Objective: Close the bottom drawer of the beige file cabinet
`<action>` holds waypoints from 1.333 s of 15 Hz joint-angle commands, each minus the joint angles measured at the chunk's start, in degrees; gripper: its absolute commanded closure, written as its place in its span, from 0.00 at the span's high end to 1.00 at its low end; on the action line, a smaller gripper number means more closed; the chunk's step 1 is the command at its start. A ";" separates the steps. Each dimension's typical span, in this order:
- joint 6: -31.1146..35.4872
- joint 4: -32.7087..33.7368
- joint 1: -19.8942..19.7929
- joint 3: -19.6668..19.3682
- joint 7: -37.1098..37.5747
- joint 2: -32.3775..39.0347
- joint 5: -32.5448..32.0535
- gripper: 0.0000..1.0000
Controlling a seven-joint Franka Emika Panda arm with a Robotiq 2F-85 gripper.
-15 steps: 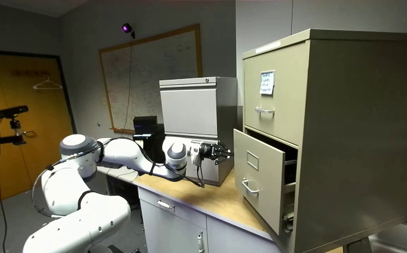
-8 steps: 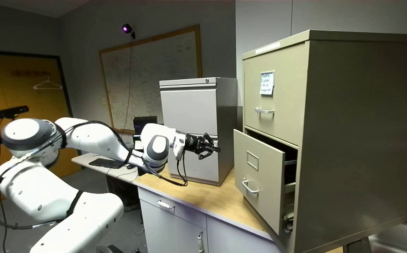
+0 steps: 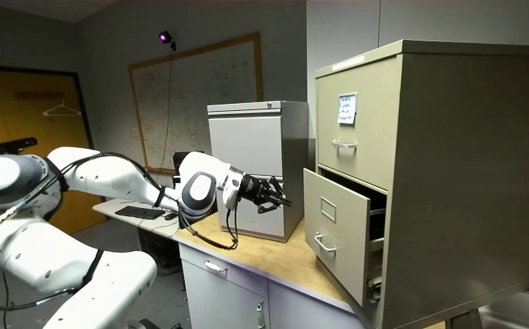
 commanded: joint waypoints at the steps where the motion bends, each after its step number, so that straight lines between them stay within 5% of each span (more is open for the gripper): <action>1: -1.50 4.44 -10.67 8.76 3.80 2.91 0.16 0.08; 6: -1.39 11.39 -28.19 27.76 12.18 4.04 1.57 0.08; 10: -1.30 19.25 -41.86 40.22 20.41 -5.23 5.02 0.08; 15: -6.55 25.94 -45.22 41.32 27.20 -16.85 8.27 0.08; 20: -16.20 32.44 -47.02 40.32 29.39 -19.95 6.97 0.08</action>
